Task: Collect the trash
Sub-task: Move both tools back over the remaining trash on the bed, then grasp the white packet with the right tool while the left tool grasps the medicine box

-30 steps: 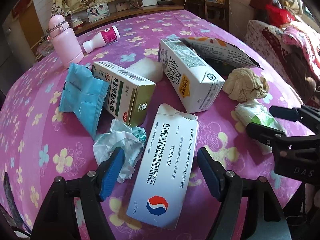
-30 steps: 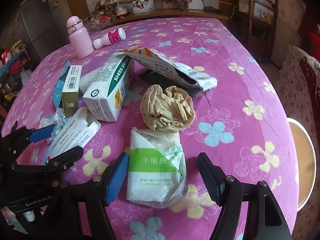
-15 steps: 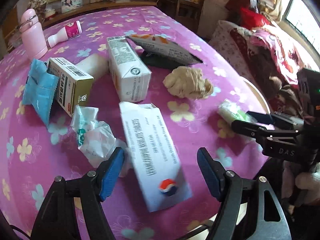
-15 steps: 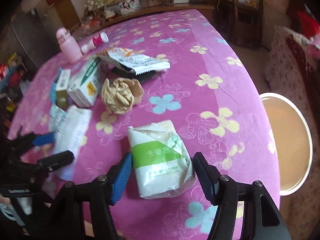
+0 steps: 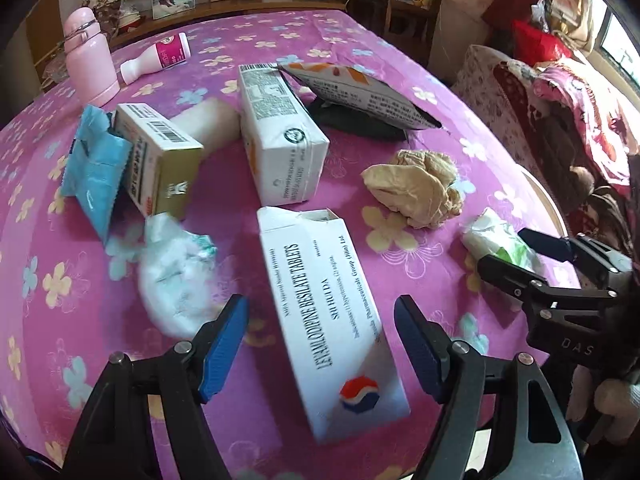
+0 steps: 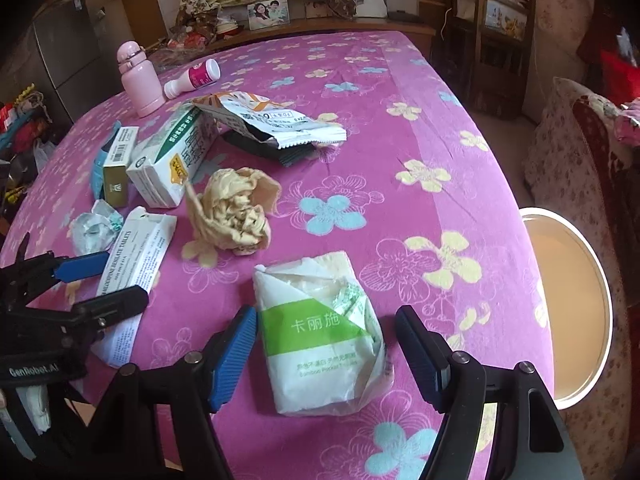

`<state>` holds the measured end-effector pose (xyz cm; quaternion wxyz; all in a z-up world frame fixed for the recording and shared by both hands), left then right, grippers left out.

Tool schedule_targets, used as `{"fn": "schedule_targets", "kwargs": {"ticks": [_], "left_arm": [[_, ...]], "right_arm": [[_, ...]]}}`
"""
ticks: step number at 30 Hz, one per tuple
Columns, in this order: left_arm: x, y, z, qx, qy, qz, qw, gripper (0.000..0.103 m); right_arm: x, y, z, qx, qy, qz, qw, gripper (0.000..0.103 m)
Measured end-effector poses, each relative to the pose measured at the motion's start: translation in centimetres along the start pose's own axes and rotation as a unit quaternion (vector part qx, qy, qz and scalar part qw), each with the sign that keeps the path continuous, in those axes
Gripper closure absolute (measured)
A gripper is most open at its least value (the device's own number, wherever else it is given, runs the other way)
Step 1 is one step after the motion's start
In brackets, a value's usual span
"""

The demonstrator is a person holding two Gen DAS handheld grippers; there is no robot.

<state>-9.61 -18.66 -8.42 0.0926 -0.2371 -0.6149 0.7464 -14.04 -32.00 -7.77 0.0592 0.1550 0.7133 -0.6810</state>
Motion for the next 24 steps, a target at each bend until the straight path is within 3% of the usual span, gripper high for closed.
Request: {"fn": "schedule_targets", "kwargs": {"ticks": [3, 7, 9, 14, 21, 22, 23, 24], "left_arm": [[-0.1, 0.2, 0.3, -0.018, 0.004, 0.001, 0.9998, 0.027], [0.2, -0.1, 0.1, -0.012, 0.006, 0.002, 0.9999, 0.027], [0.3, -0.1, 0.1, -0.012, 0.004, 0.000, 0.9999, 0.027], [0.3, 0.1, 0.5, -0.025, 0.009, -0.004, 0.9997, 0.027], [0.8, 0.0, 0.6, -0.029, 0.020, -0.009, 0.9993, 0.029], [0.8, -0.2, 0.4, -0.030, 0.017, -0.005, 0.9994, 0.042], [0.8, -0.4, 0.2, -0.032, 0.015, -0.002, 0.9994, 0.050], [0.9, -0.4, 0.1, -0.024, 0.013, -0.006, 0.9996, 0.051]], "right_arm": [[0.0, 0.0, 0.3, 0.013, -0.007, -0.001, 1.000, 0.029], [-0.2, -1.9, 1.4, -0.013, 0.009, 0.030, 0.999, 0.029], [-0.3, -1.7, 1.9, -0.009, 0.008, 0.020, 1.000, 0.029], [0.1, -0.8, 1.4, -0.046, 0.009, 0.001, 0.999, 0.029], [0.2, 0.0, 0.2, 0.009, -0.028, 0.013, 0.999, 0.027], [0.3, 0.0, 0.1, 0.014, -0.033, 0.016, 0.999, 0.034], [0.4, -0.2, 0.2, 0.022, -0.039, 0.020, 0.999, 0.051], [0.4, -0.4, 0.3, 0.021, -0.040, 0.025, 0.999, 0.055]]}}
Point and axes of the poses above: each gripper's, at about its wrist camera, not at the fingertips, and y roughly the way its jaws point, z to its right, x to its underside, the point moved 8 cm from there along y, roughly the way its jaws point, and after that the axes turned 14 degrees about -z, right-handed, at the moved point
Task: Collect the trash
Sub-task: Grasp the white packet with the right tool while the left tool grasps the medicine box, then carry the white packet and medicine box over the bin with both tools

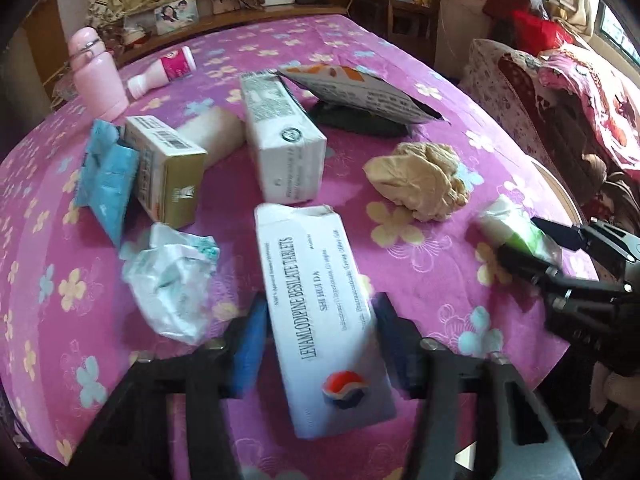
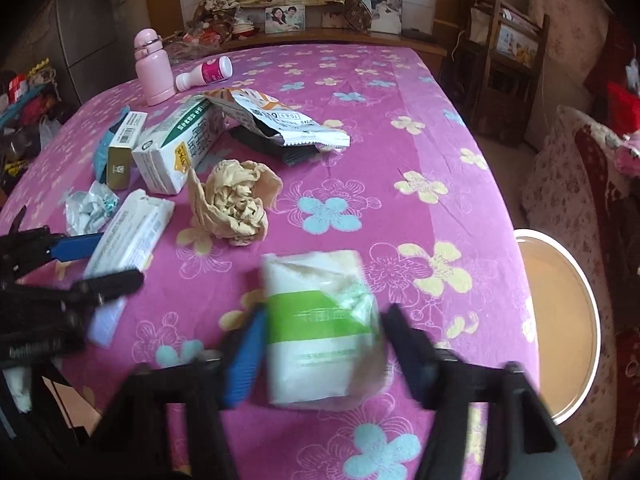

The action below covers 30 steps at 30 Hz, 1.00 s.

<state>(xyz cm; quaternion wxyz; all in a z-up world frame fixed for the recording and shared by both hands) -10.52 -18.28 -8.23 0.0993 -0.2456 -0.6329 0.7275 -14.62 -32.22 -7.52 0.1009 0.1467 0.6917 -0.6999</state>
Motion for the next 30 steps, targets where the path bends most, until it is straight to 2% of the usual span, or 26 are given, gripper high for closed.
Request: {"fn": "schedule_targets", "kwargs": {"ticks": [3, 13, 21, 30], "left_arm": [[0.1, -0.4, -0.4, 0.027, -0.008, 0.008, 0.9996, 0.051], [-0.7, -4.4, 1.5, 0.034, 0.011, 0.053, 0.9979, 0.051], [-2.5, -5.9, 5.9, 0.045, 0.047, 0.070, 0.9954, 0.051], [-4.9, -5.5, 12.3, 0.087, 0.095, 0.066, 0.9896, 0.051]], "right_arm": [[0.1, -0.6, 0.9, -0.026, 0.021, 0.006, 0.999, 0.058], [-0.6, -4.7, 3.0, -0.033, 0.049, 0.054, 0.997, 0.059], [-0.2, -6.6, 5.6, -0.019, 0.070, 0.071, 0.995, 0.059], [2.3, -6.9, 12.3, 0.000, 0.138, 0.067, 0.988, 0.059]]}}
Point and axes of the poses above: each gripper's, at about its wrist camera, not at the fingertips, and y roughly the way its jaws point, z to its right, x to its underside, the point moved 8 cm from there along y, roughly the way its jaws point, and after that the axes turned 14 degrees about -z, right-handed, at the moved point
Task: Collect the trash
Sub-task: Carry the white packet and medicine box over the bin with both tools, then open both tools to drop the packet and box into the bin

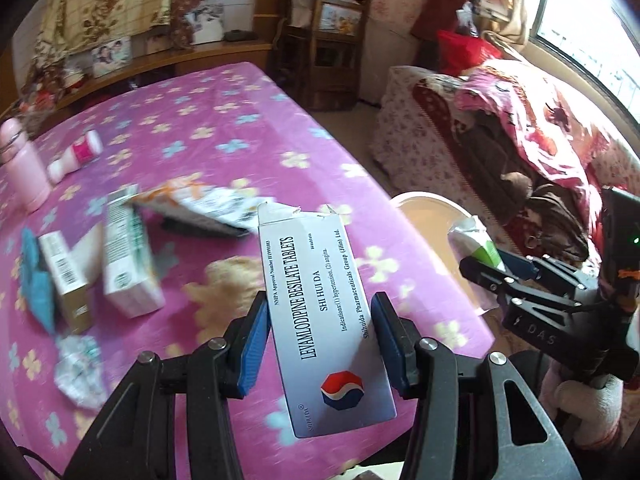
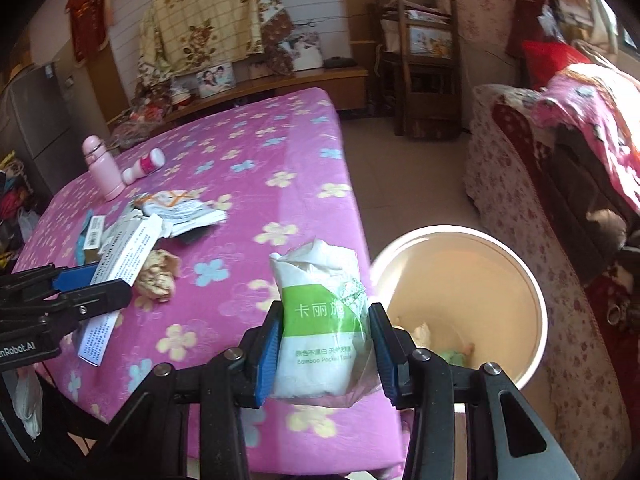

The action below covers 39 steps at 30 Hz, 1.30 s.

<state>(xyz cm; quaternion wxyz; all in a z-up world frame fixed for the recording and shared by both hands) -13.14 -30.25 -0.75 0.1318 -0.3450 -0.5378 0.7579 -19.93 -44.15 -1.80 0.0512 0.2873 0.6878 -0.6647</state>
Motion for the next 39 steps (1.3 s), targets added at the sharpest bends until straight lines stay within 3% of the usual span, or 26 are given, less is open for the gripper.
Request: {"fn": "schedule_targets", "kwargs": {"ticks": [11, 21, 24, 26, 29, 35, 39], "left_arm": [[-3.2, 3.5, 7.5, 0.039, 0.052, -0.019, 0.9977, 0.051], [-5.7, 7.7, 12.2, 0.066, 0.066, -0.033, 0.9951, 0.050], [-6.2, 8.6, 13.0, 0.074, 0.061, -0.032, 0.9949, 0.049], [-6.4, 9.1, 13.3, 0.091, 0.057, -0.036, 0.9936, 0.037], [-6.4, 9.2, 13.3, 0.116, 0.046, -0.040, 0.9914, 0.036], [-6.0, 8.5, 11.5, 0.094, 0.036, -0.032, 0.9944, 0.036], [-5.6, 7.6, 9.9, 0.060, 0.032, -0.019, 0.9975, 0.036]], "right_arm": [[1.4, 1.6, 8.5, 0.028, 0.078, -0.025, 0.996, 0.059], [2.6, 4.9, 12.8, 0.033, 0.129, -0.060, 0.989, 0.056], [2.7, 5.5, 13.8, 0.027, 0.149, -0.065, 0.986, 0.046], [2.6, 5.7, 14.2, 0.015, 0.163, -0.063, 0.984, 0.039], [2.7, 5.8, 14.9, 0.008, 0.183, -0.063, 0.981, 0.037], [2.8, 5.5, 14.5, 0.009, 0.180, -0.061, 0.982, 0.037], [2.8, 5.1, 13.8, 0.005, 0.175, -0.056, 0.983, 0.037]]}}
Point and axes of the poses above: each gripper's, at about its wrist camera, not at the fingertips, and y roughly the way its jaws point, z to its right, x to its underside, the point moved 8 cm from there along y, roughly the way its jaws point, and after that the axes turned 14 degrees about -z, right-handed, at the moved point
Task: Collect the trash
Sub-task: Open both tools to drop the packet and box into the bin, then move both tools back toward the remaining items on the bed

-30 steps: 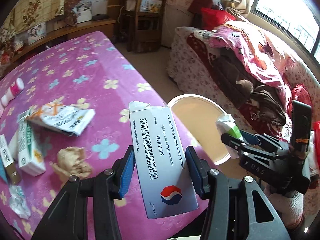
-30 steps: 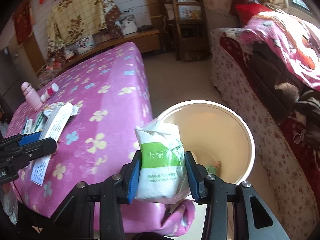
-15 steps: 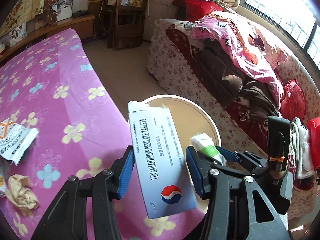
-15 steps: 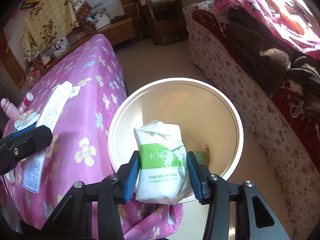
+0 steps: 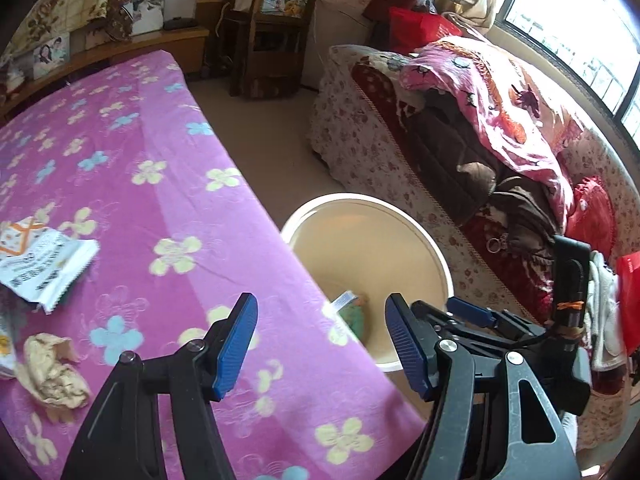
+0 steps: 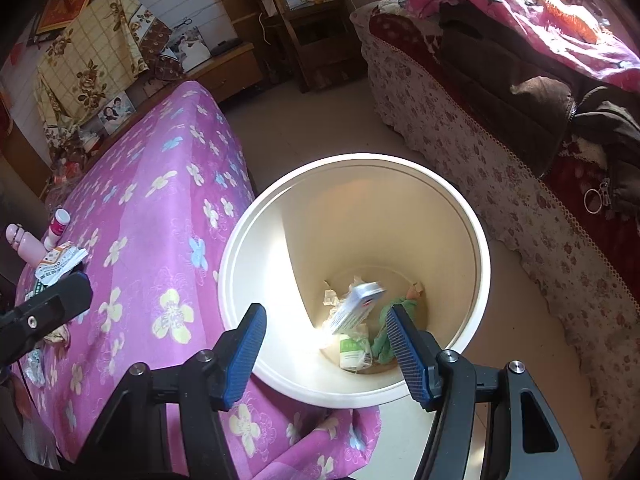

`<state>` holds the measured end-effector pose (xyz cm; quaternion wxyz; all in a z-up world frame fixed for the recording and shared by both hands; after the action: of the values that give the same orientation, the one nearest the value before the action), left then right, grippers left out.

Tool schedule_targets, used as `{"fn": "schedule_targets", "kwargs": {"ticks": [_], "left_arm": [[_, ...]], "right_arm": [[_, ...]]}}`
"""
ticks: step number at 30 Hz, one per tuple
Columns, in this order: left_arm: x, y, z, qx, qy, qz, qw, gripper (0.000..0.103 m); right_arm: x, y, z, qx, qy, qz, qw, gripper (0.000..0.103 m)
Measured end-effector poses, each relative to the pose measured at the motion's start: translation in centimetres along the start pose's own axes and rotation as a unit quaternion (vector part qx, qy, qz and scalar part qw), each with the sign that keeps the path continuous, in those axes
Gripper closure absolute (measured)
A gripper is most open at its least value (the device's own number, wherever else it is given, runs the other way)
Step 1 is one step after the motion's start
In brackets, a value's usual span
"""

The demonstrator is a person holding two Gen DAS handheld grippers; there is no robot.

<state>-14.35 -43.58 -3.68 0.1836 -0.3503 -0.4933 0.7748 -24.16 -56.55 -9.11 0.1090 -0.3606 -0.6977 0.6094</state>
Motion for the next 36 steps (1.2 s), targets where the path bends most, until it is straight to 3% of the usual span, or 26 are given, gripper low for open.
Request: {"fn": "schedule_targets", "kwargs": {"ticks": [11, 22, 29, 36], "left_arm": [[2.1, -3.7, -3.6, -0.053, -0.017, 0.033, 0.9979, 0.036], [5.6, -8.7, -10.0, -0.094, -0.059, 0.061, 0.9919, 0.036], [8.3, -12.2, -16.3, -0.123, -0.110, 0.074, 0.9835, 0.036], [11.4, -15.4, -23.9, -0.158, -0.173, 0.080, 0.9688, 0.036]], "right_arm": [[0.8, -2.8, -4.8, 0.003, -0.044, 0.025, 0.999, 0.037], [1.4, -4.6, -13.9, -0.017, -0.120, 0.038, 0.992, 0.037], [2.3, -4.1, -20.2, -0.037, -0.170, 0.030, 0.984, 0.037], [2.7, -2.4, -25.9, -0.060, -0.211, 0.009, 0.976, 0.037]]}}
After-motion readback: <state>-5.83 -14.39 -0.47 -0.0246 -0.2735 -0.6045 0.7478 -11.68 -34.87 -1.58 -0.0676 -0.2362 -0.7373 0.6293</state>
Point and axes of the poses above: each gripper's, at about its wrist camera, not at the fingertips, and y roughly the way its jaws point, z to its right, x to its underside, the point moved 8 cm from there along y, roughly the way its jaws point, and after that the axes turned 14 degrees about -z, right-handed, at the moved point
